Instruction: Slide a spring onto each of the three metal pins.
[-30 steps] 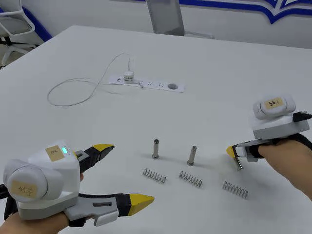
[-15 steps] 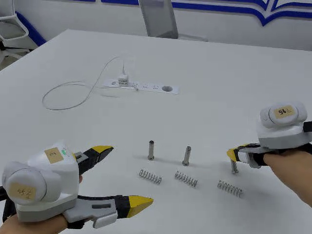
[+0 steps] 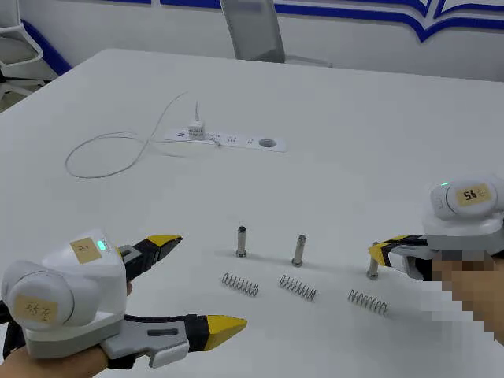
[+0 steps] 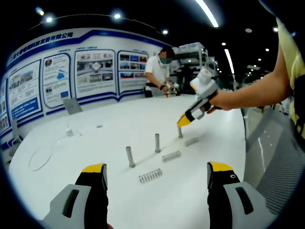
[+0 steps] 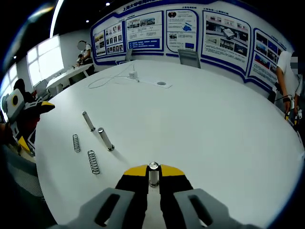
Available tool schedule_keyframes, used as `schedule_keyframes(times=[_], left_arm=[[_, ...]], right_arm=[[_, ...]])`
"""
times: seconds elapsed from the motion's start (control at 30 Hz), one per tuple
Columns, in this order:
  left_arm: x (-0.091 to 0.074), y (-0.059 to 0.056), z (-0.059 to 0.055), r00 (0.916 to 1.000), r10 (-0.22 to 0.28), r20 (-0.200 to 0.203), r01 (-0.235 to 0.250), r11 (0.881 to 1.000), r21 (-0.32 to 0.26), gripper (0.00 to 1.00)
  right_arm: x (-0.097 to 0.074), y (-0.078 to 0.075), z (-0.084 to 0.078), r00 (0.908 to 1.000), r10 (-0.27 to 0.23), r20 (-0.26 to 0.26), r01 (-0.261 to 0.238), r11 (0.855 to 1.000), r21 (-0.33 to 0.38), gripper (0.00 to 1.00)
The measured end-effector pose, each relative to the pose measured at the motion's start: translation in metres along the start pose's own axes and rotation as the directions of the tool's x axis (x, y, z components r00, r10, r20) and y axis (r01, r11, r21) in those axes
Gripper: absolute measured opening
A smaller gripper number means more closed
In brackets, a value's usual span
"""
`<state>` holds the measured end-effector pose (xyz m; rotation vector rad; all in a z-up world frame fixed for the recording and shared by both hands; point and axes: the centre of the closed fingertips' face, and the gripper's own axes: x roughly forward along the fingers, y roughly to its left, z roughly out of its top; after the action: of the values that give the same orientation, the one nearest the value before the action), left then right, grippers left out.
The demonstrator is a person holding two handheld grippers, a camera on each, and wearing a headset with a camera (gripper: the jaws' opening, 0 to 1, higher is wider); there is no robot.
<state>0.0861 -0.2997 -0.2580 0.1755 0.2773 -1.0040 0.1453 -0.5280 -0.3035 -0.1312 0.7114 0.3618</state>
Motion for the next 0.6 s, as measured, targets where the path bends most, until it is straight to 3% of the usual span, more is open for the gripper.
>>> schedule_keyframes(times=[0.6], left_arm=[[0.0006,-0.0054,-0.0005,0.9999,-0.015,-0.001,0.015,1.0,0.007,0.88]], right_arm=[[-0.0062,0.004,-0.0049,0.9999,0.012,0.007,-0.012,1.0,-0.018,0.12]])
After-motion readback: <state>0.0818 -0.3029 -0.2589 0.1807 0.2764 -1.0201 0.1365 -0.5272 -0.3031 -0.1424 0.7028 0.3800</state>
